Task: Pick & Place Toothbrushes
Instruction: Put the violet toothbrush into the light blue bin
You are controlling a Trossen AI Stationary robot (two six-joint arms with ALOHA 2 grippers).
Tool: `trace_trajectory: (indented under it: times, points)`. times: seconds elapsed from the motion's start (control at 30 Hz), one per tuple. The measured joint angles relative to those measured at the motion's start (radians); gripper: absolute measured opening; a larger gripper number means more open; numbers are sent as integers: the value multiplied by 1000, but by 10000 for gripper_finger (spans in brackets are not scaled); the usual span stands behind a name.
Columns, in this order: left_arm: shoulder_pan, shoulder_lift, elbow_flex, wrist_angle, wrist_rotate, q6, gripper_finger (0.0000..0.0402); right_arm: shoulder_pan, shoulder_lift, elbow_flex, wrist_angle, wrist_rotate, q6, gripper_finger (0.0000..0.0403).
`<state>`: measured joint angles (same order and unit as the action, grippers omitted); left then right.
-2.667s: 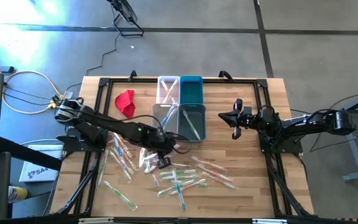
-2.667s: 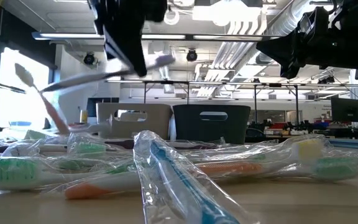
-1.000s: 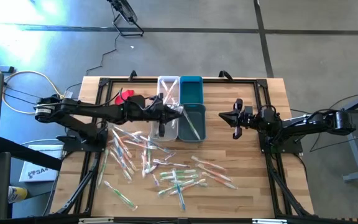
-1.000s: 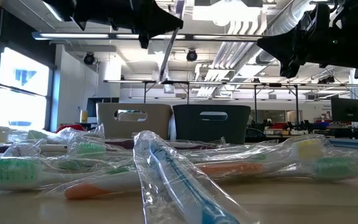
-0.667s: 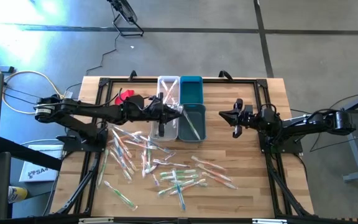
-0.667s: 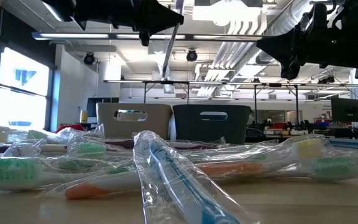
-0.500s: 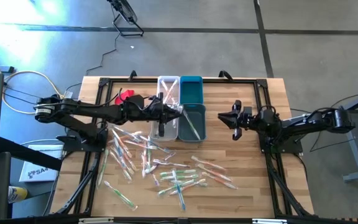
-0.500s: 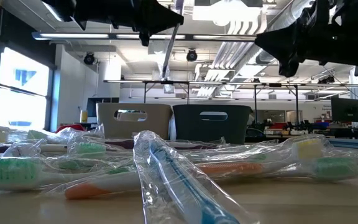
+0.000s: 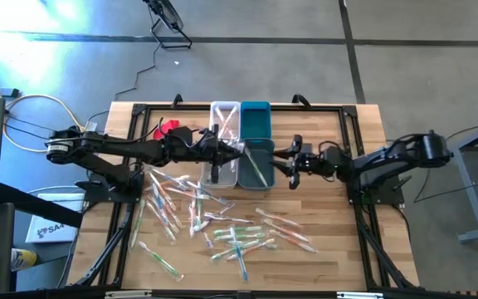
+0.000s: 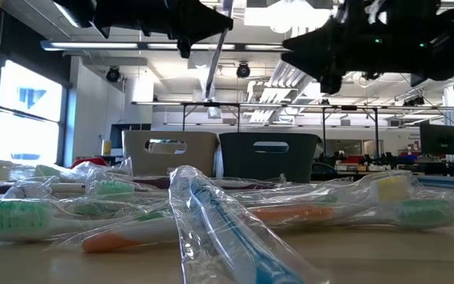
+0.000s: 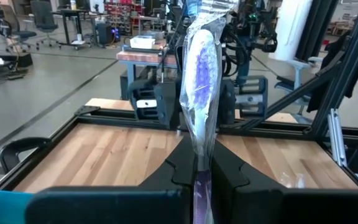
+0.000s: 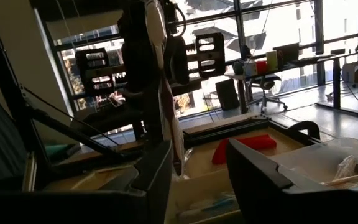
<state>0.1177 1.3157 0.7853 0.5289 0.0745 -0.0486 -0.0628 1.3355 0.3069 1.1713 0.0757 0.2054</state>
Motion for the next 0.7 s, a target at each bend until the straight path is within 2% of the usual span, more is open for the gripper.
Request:
trace_trajectory:
  times: [0.23, 0.37, 0.57, 0.7]
  points:
    - [0, 0, 0, -1, 3, 0, 13, 0, 164, 135, 0, -10, -1, 142]
    - [0, 1, 0, -10, 3, 0, 13, 4, 233, 196, 0, -61, -67, 142]
    - [0, 1, 0, -15, 30, 0, 13, 24, 291, 266, 0, -66, -166, 144]
    - [0, 1, 0, -25, 44, 0, 13, 32, 294, 286, -2, -66, -210, 165]
